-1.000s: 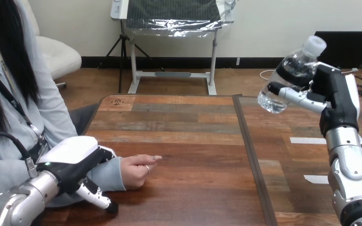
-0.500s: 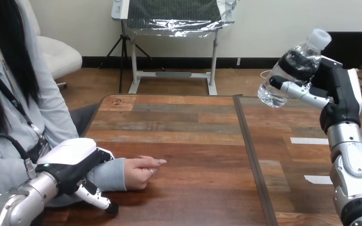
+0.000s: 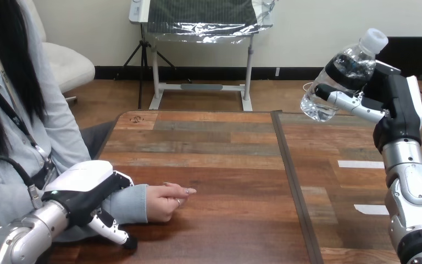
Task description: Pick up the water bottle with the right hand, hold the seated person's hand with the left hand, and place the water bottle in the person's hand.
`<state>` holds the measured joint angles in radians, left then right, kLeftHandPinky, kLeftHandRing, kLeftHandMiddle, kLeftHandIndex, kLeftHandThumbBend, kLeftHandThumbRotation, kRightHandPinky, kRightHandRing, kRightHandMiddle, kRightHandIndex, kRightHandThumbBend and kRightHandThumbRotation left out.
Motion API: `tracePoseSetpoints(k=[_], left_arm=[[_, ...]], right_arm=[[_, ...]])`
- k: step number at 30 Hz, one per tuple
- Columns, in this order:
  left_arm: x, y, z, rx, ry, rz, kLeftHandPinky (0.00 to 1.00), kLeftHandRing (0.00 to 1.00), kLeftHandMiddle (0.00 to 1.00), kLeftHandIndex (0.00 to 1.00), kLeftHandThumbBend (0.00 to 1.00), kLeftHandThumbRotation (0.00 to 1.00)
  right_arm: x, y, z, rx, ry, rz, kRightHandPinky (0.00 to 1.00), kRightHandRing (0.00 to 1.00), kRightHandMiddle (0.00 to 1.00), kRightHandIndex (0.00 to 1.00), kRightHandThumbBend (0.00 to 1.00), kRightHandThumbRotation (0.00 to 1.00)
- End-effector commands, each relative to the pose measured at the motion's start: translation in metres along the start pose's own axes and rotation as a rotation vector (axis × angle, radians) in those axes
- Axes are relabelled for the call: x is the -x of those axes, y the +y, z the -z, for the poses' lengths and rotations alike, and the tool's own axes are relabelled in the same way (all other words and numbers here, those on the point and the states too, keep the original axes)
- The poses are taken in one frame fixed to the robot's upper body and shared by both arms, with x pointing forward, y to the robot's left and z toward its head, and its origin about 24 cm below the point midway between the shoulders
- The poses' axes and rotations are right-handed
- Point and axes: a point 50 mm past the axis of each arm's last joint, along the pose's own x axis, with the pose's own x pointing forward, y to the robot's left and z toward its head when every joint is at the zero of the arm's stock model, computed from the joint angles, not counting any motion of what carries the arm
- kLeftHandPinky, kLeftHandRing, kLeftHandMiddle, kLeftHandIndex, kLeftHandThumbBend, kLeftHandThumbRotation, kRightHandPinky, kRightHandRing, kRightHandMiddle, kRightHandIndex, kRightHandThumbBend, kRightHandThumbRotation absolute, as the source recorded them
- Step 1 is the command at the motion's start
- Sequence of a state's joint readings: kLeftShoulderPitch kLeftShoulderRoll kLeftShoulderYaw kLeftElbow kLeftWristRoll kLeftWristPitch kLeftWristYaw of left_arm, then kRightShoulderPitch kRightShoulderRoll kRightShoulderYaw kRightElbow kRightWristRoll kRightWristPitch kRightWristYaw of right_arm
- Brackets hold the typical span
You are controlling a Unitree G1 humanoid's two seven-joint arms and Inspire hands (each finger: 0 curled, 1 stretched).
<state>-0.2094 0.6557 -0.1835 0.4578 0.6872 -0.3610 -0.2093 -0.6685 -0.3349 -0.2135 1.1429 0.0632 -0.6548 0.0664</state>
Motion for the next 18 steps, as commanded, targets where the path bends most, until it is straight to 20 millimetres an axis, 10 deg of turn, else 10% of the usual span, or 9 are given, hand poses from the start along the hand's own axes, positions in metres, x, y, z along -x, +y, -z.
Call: tracePoseSetpoints(k=[1, 18], left_arm=[[-0.0018, 0.0132, -0.0063, -0.018, -0.018, -0.044, 0.45, 0.45, 0.5, 0.66, 1.0, 0.15], [0.0003, 0.0091, -0.0067, 0.025, -0.054, -0.087, 0.34, 0.36, 0.42, 0.41, 0.96, 0.01]], right_arm=[[-0.0159, 0.0012, -0.0311, -0.02, -0.15, 0.014, 0.28, 0.33, 0.41, 0.44, 0.78, 0.0], [-0.0138, 0.0109, -0.0281, -0.022, -0.139, -0.025, 0.29, 0.35, 0.42, 0.44, 0.78, 0.0]])
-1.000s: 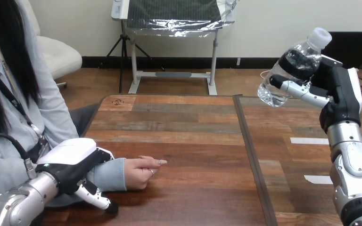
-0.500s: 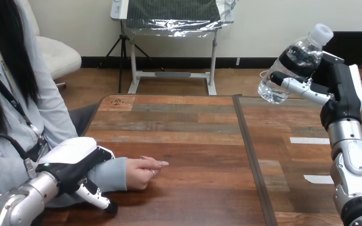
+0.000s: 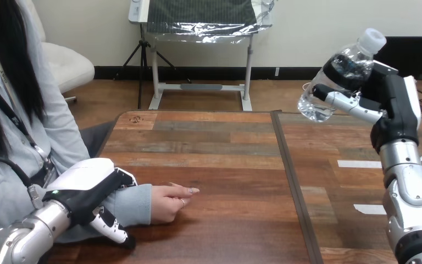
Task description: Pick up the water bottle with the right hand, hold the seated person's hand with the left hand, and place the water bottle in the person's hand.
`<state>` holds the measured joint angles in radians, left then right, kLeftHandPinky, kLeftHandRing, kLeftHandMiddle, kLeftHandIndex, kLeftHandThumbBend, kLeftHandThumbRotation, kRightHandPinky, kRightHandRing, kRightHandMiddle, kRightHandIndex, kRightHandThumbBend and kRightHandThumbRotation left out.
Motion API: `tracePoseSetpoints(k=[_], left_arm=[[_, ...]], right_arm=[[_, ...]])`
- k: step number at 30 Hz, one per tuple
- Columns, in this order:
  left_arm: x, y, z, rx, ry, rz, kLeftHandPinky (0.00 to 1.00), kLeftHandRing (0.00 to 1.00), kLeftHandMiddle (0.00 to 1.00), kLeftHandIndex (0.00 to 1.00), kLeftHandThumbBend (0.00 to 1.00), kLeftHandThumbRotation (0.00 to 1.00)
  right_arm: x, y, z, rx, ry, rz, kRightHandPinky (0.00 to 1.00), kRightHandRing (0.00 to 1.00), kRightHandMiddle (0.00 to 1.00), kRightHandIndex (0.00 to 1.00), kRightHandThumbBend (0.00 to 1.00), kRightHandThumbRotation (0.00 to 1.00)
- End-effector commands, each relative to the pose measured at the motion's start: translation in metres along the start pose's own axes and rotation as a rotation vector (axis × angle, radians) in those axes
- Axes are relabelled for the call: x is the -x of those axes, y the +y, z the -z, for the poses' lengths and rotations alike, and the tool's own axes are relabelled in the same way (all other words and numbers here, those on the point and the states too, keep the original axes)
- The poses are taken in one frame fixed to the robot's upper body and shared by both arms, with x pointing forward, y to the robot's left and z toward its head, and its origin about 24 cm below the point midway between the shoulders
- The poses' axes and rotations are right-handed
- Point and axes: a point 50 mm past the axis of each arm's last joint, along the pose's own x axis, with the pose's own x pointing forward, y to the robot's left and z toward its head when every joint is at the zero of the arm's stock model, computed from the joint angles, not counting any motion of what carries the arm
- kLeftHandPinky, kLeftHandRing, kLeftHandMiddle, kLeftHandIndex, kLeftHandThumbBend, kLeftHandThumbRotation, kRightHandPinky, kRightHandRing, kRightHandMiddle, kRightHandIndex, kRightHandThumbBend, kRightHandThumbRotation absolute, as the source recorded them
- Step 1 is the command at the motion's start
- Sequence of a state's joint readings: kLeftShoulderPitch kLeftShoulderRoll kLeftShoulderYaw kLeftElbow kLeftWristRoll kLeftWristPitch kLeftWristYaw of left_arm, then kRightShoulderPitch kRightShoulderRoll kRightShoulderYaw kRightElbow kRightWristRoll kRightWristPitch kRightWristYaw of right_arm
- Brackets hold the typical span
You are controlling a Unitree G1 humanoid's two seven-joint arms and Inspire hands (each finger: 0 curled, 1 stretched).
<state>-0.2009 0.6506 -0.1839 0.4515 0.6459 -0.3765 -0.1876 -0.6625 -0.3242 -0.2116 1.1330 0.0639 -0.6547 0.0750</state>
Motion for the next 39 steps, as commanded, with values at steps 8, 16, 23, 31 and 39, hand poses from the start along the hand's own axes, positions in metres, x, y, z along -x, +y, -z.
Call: tracePoseSetpoints(k=[8, 16, 23, 31, 39], left_arm=[[0.001, 0.011, -0.008, -0.026, -0.063, -0.105, 0.28, 0.33, 0.39, 0.37, 0.95, 0.0], [0.002, 0.015, -0.015, -0.028, -0.08, -0.133, 0.24, 0.3, 0.37, 0.35, 0.92, 0.0], [0.002, 0.02, -0.02, -0.036, -0.102, -0.158, 0.23, 0.3, 0.36, 0.35, 0.9, 0.0], [0.002, 0.026, -0.026, -0.037, -0.124, -0.183, 0.24, 0.29, 0.36, 0.34, 0.89, 0.0], [0.002, 0.035, -0.034, -0.036, -0.133, -0.201, 0.23, 0.28, 0.35, 0.35, 0.87, 0.0]], right_arm=[[-0.014, 0.015, -0.027, -0.022, -0.137, -0.045, 0.29, 0.34, 0.41, 0.44, 0.78, 0.0], [-0.012, 0.024, -0.026, 0.011, -0.136, -0.073, 0.3, 0.36, 0.41, 0.44, 0.79, 0.0], [-0.01, 0.032, -0.023, 0.016, -0.134, -0.106, 0.31, 0.37, 0.42, 0.44, 0.78, 0.0], [-0.007, 0.041, -0.02, 0.008, -0.134, -0.148, 0.32, 0.37, 0.43, 0.45, 0.77, 0.0], [-0.003, 0.051, -0.014, -0.005, -0.111, -0.195, 0.34, 0.38, 0.45, 0.46, 0.76, 0.0]])
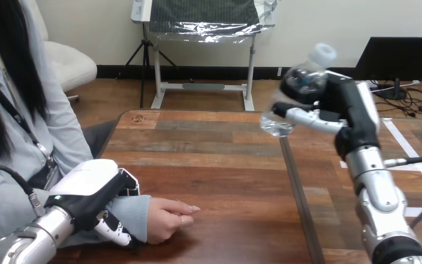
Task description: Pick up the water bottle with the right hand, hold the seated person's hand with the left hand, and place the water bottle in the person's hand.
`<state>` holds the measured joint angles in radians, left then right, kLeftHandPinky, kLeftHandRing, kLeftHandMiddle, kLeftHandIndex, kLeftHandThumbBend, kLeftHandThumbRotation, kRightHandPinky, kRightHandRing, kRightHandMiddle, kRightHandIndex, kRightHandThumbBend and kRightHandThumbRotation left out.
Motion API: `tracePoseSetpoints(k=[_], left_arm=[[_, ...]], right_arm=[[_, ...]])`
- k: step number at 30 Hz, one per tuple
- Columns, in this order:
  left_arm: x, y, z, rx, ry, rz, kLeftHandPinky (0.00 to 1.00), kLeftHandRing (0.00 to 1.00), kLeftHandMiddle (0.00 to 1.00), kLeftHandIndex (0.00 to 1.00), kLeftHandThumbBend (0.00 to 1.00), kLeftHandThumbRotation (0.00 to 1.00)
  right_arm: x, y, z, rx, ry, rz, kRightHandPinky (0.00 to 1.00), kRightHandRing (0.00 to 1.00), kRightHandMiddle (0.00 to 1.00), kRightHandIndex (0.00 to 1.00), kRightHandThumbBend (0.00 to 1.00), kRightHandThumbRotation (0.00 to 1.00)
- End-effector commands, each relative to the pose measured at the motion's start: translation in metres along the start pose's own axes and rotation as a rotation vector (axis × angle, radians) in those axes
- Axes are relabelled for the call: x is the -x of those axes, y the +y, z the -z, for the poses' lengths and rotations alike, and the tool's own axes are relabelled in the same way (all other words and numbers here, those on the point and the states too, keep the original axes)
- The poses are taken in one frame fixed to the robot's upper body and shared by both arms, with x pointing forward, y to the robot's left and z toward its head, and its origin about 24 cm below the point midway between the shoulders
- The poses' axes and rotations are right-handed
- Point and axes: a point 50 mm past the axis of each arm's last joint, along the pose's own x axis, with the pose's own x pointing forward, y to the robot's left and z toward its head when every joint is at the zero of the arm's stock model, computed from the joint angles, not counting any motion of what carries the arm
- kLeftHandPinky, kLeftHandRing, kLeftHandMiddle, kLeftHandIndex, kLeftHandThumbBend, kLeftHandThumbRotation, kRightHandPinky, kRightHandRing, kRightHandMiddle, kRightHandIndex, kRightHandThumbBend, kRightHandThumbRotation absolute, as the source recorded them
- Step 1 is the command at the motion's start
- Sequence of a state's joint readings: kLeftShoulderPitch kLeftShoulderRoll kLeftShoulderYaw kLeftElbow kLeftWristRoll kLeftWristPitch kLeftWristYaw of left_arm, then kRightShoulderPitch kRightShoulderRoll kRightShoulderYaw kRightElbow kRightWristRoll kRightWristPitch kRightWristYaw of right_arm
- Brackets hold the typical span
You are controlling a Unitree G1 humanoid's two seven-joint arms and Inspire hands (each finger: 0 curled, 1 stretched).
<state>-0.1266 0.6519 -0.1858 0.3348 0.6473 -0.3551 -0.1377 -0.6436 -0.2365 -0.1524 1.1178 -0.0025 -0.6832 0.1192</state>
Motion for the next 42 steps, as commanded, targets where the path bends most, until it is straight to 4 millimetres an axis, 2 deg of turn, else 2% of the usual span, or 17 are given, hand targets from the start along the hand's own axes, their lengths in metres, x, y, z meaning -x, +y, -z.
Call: tracePoseSetpoints(k=[1, 42], left_arm=[[-0.009, 0.039, -0.022, -0.028, -0.1, -0.15, 0.23, 0.28, 0.35, 0.35, 0.87, 0.0], [-0.015, 0.072, -0.04, -0.055, -0.193, -0.26, 0.21, 0.26, 0.33, 0.33, 0.87, 0.0]], right_arm=[[-0.012, 0.005, -0.02, -0.004, -0.106, -0.025, 0.34, 0.38, 0.45, 0.46, 0.77, 0.0], [-0.003, 0.04, 0.0, 0.031, -0.014, -0.16, 0.31, 0.36, 0.42, 0.46, 0.83, 0.0]])
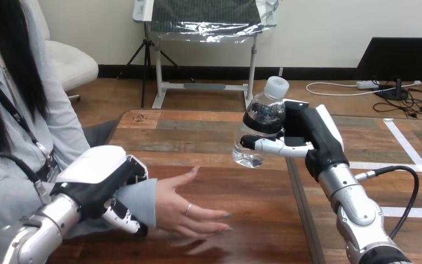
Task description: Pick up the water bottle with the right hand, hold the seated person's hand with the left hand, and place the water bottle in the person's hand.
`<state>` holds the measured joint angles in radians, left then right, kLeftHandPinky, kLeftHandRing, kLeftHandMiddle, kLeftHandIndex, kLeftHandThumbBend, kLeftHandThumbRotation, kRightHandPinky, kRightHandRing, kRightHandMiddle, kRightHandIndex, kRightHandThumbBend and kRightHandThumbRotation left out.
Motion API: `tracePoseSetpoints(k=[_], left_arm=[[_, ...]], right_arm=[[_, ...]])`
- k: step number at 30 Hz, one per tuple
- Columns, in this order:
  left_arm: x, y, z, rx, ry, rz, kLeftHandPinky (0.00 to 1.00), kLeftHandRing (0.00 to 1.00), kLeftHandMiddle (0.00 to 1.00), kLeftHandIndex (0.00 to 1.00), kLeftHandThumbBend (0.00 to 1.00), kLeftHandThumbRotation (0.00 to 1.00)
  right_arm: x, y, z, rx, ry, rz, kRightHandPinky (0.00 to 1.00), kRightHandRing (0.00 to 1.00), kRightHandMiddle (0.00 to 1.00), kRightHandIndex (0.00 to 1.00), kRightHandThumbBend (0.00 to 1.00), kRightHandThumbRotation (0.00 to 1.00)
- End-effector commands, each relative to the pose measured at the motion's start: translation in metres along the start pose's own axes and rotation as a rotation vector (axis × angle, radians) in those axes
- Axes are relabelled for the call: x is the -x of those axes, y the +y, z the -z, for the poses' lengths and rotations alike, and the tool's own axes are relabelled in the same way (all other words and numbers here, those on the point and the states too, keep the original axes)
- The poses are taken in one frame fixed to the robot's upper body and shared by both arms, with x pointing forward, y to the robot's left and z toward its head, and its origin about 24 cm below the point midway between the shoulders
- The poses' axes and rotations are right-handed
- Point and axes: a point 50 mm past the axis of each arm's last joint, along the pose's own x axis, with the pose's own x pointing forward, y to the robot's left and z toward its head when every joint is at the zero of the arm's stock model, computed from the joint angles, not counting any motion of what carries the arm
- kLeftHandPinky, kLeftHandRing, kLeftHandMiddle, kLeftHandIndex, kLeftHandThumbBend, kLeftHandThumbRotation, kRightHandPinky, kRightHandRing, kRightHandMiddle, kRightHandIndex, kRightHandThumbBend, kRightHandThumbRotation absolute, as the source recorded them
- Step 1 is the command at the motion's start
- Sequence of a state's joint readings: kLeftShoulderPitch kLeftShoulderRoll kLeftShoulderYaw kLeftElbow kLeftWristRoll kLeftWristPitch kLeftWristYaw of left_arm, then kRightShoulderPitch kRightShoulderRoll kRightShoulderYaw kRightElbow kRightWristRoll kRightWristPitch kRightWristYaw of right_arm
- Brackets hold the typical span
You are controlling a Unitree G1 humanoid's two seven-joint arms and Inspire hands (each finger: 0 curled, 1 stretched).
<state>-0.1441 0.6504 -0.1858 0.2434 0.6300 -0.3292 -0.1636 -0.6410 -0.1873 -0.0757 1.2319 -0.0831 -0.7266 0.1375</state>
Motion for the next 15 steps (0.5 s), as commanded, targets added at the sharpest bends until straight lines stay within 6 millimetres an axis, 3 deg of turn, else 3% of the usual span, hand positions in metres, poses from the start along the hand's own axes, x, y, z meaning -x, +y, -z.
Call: tracePoseSetpoints(k=[1, 15], left_arm=[[-0.014, 0.055, -0.023, -0.043, -0.14, -0.217, 0.21, 0.26, 0.32, 0.33, 0.87, 0.0], [-0.016, 0.072, -0.03, -0.058, -0.152, -0.245, 0.2, 0.25, 0.32, 0.33, 0.88, 0.0]], right_arm=[[-0.015, 0.002, -0.021, -0.001, -0.093, 0.004, 0.3, 0.36, 0.42, 0.46, 0.83, 0.0], [-0.014, 0.011, -0.02, 0.025, -0.086, -0.022, 0.3, 0.36, 0.42, 0.47, 0.84, 0.0]])
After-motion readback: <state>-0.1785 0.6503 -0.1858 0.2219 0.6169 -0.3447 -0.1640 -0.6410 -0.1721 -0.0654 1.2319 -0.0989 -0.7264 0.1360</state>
